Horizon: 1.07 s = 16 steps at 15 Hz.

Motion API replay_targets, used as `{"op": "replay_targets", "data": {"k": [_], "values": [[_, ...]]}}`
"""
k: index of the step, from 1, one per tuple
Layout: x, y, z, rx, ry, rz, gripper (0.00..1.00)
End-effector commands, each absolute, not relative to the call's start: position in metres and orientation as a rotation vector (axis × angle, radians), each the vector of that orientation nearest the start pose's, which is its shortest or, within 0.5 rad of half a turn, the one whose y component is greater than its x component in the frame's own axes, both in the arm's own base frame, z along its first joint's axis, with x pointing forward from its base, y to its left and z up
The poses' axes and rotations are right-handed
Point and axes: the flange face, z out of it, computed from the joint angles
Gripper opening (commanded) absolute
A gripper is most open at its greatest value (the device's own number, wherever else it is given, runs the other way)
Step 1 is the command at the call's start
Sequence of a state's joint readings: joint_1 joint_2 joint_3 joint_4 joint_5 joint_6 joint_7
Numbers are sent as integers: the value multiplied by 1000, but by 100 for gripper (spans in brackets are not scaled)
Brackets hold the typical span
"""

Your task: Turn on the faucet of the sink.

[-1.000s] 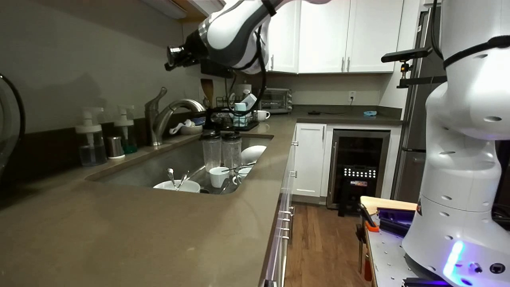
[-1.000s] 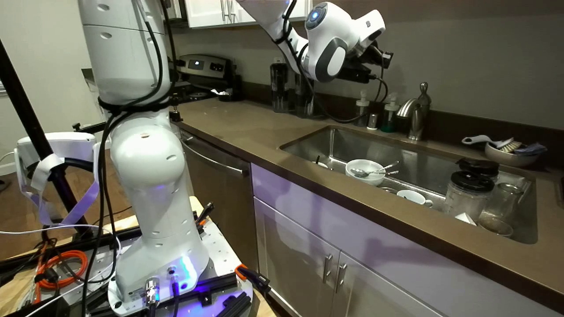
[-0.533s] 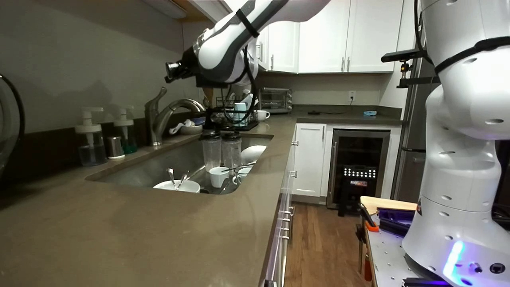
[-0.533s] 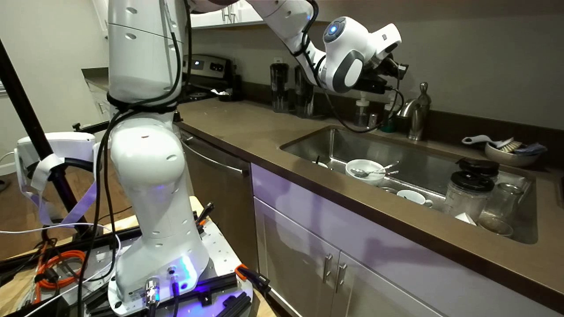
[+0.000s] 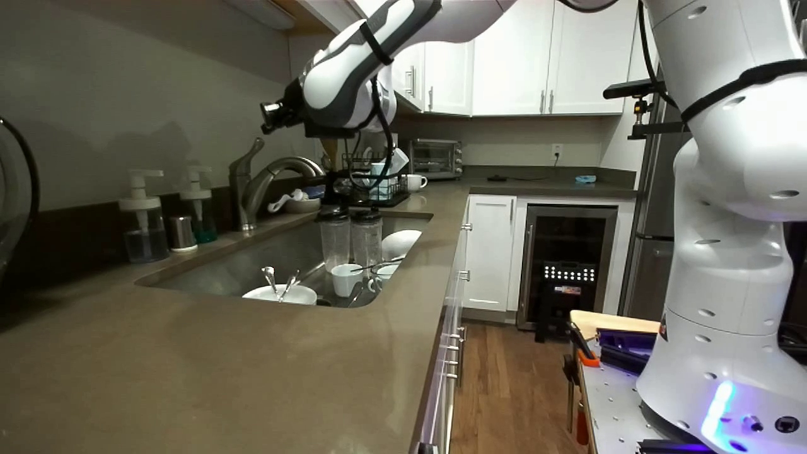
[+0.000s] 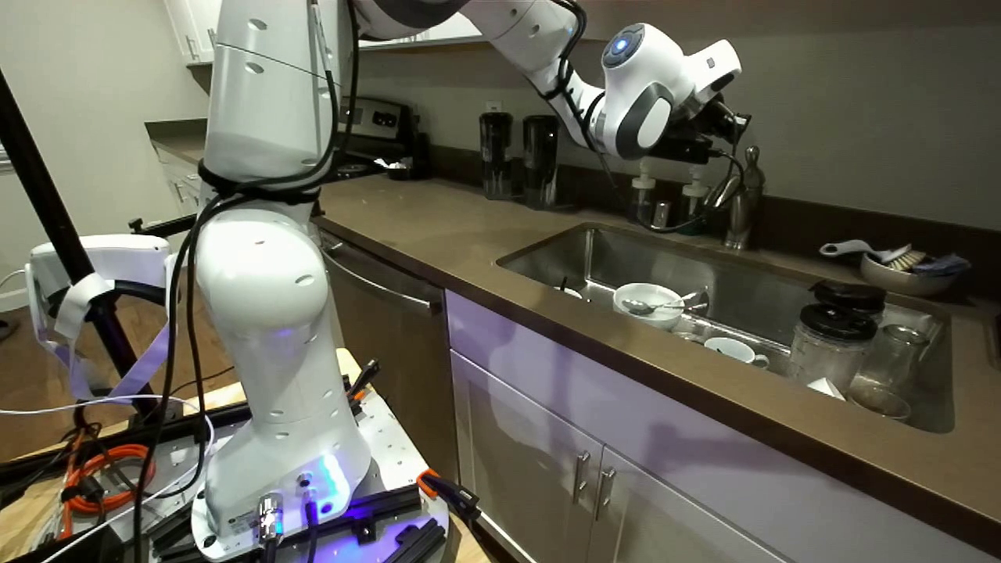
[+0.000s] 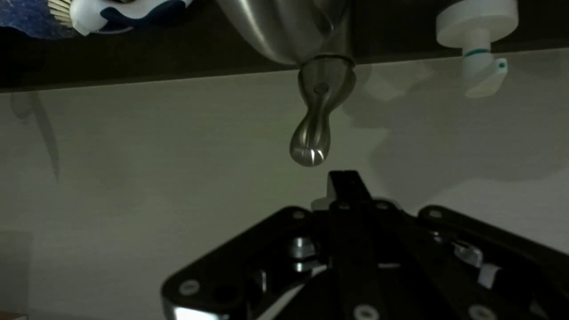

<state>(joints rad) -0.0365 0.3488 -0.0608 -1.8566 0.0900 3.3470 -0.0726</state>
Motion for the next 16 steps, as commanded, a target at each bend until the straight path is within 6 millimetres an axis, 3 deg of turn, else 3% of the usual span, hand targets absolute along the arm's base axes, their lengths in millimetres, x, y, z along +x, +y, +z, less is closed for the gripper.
{"op": "replay_targets", "data": {"k": [1, 9, 16], "values": [[691, -78, 488, -2741, 143, -1698, 0], [703, -99, 492, -2829, 168, -1639, 0], [720, -81, 473, -2850, 167, -1493, 0]]}}
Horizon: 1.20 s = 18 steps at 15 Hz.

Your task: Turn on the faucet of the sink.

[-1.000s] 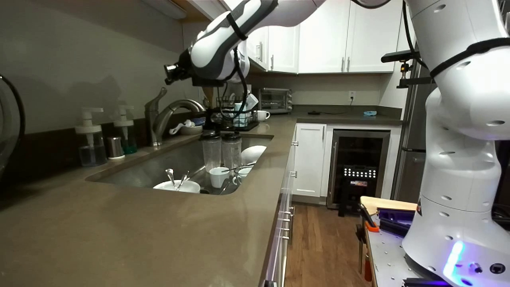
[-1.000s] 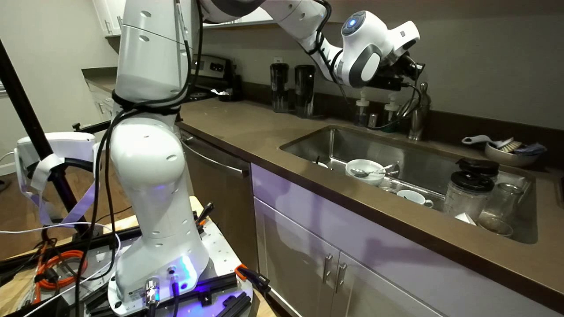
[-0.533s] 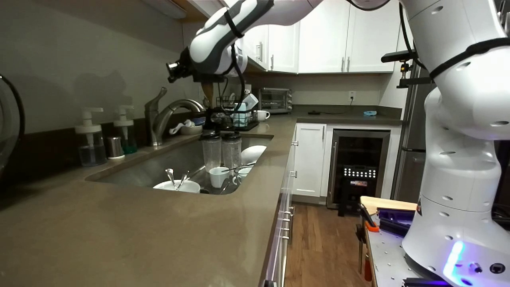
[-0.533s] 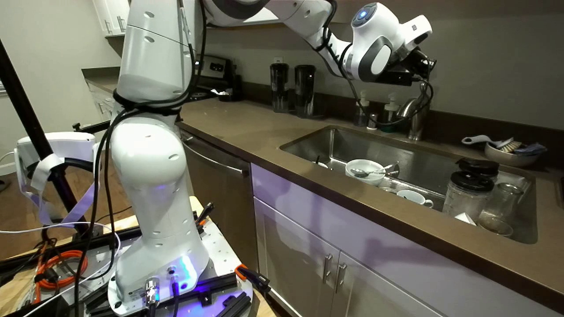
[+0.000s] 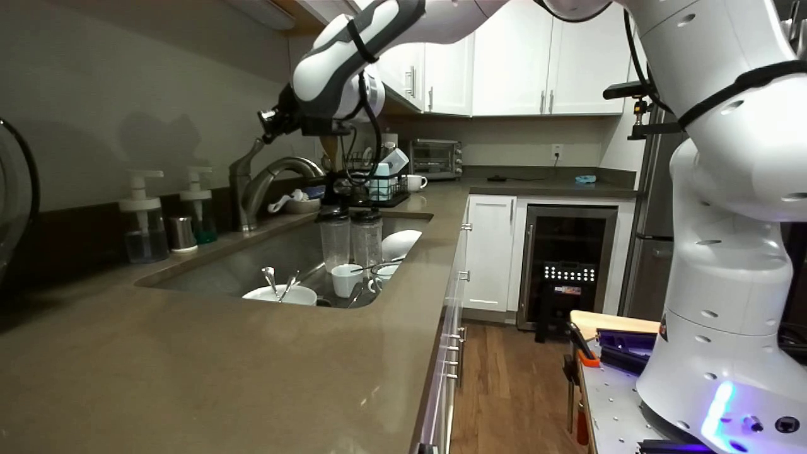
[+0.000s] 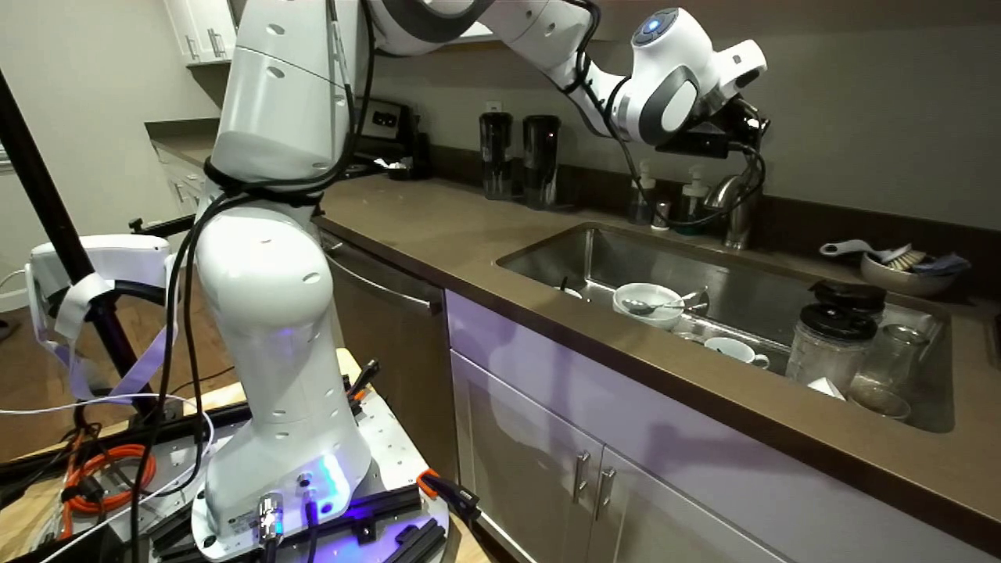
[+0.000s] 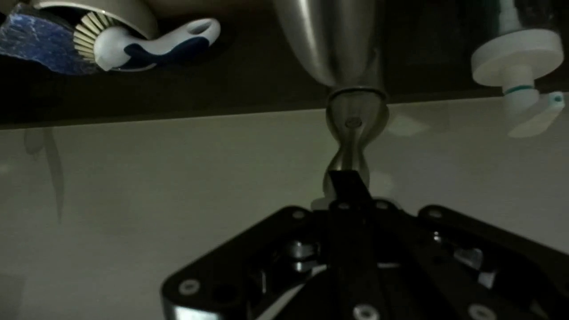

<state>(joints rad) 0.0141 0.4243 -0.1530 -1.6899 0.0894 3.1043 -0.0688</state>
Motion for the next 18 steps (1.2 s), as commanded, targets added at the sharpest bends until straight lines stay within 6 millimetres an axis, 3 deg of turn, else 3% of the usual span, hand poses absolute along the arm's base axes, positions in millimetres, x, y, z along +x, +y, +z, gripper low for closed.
{"op": "replay_targets", "data": {"k": [1, 11, 18], "values": [[722, -78, 471, -2851, 163, -1484, 0], [730, -74, 461, -2785, 131, -1693, 0], [728, -79, 458, -2884, 186, -1473, 0]]}}
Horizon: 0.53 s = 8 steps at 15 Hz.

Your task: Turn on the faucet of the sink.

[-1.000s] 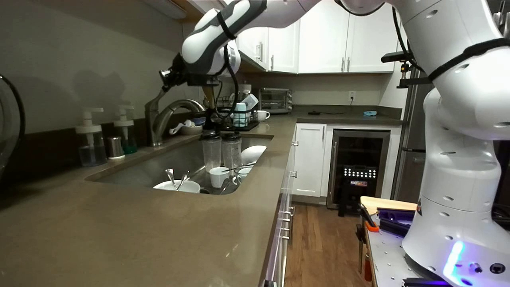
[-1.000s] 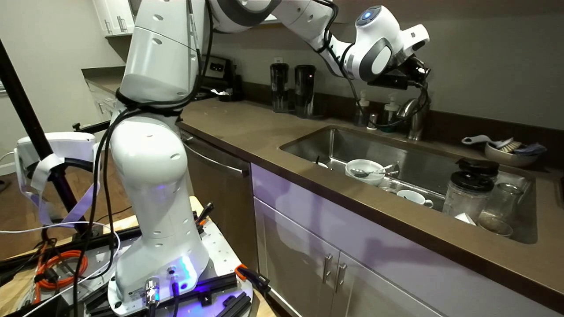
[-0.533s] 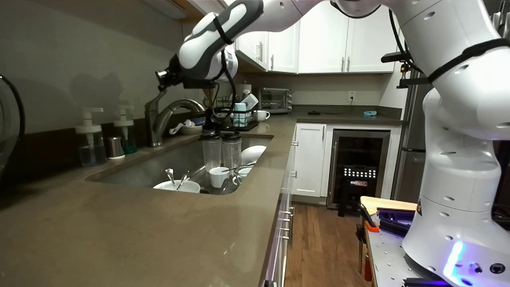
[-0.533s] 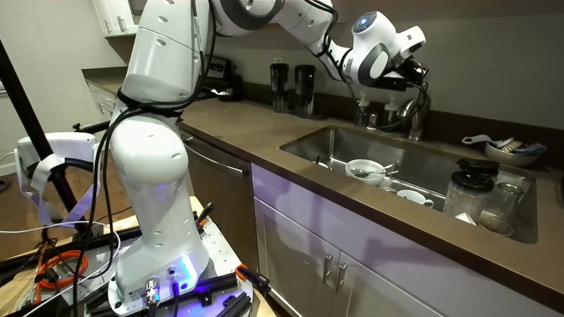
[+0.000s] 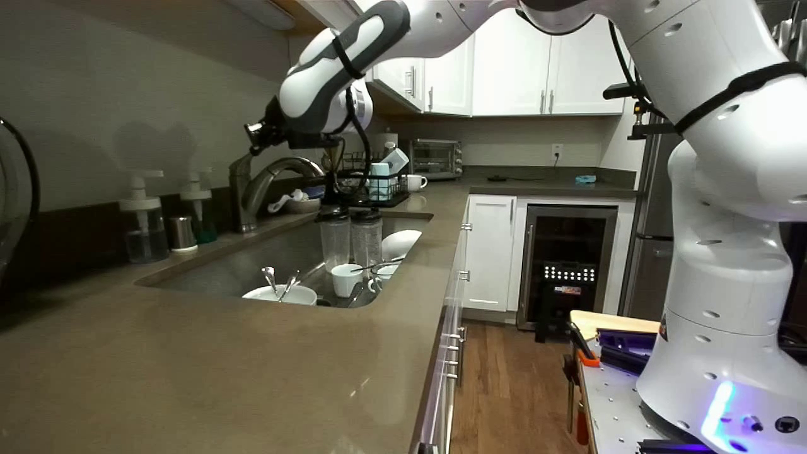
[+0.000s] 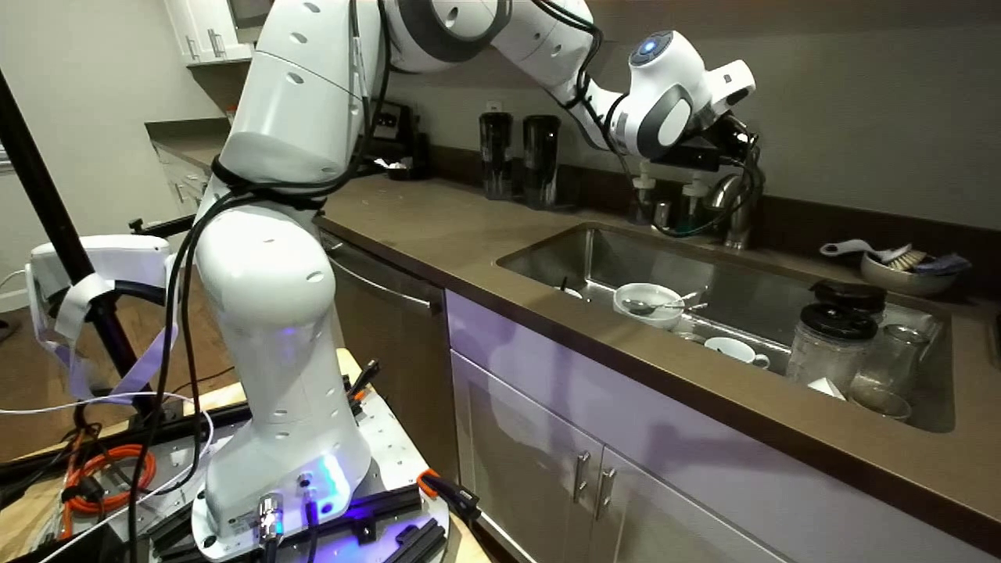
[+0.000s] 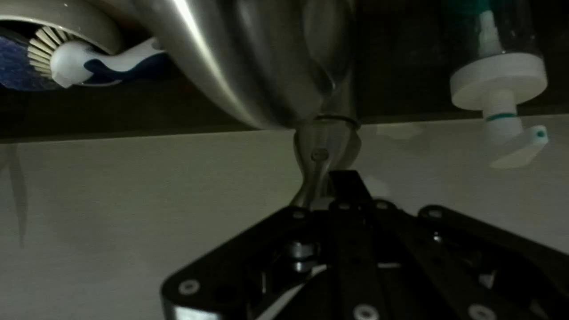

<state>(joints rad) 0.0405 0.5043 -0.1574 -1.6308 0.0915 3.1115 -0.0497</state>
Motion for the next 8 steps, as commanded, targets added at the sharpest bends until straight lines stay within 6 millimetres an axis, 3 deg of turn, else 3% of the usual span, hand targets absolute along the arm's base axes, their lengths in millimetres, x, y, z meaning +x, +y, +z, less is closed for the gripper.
{"op": "replay_targets", "data": {"k": [1, 5, 8], "values": [[729, -83, 458, -2897, 194, -1469, 0], [730, -95, 460, -2893, 251, -1569, 0], [732, -92, 462, -2847, 314, -1549, 0]]}}
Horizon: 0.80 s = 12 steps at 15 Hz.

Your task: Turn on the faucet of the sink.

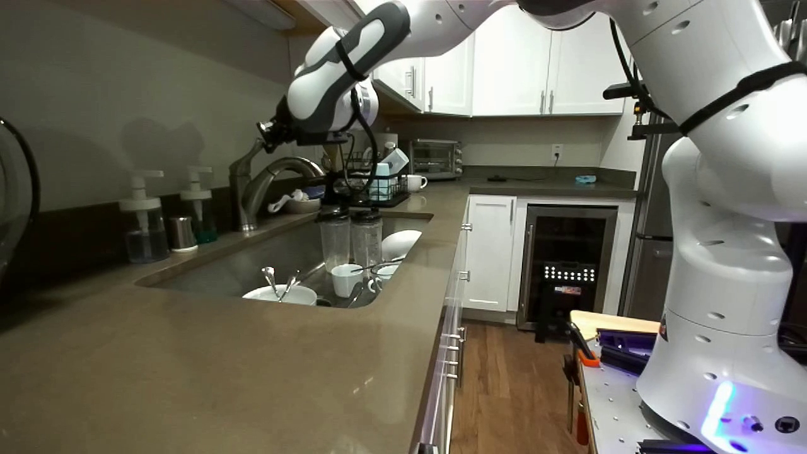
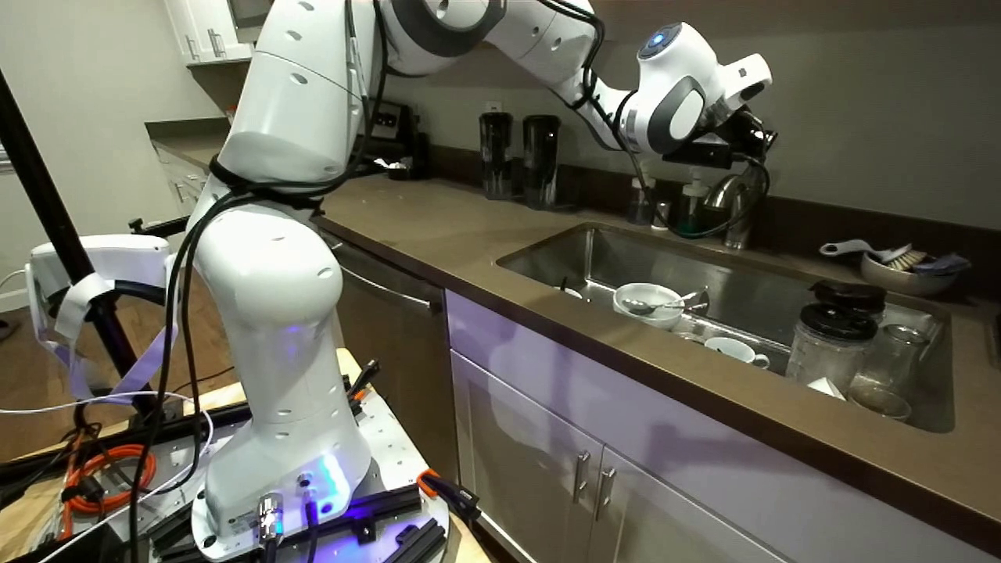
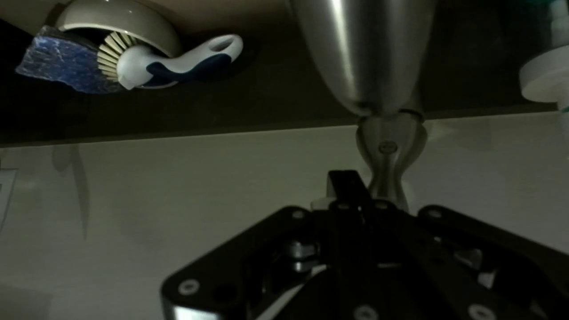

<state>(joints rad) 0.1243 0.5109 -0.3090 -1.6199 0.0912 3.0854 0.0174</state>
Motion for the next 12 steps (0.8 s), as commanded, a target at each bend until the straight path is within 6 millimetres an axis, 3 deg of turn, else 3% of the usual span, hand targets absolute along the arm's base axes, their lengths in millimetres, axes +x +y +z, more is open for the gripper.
{"op": "replay_targets", "data": {"k": [1, 12], "values": [[733, -90, 464, -2832, 331, -1546, 0], [729, -87, 464, -2678, 433, -1610, 0]]}}
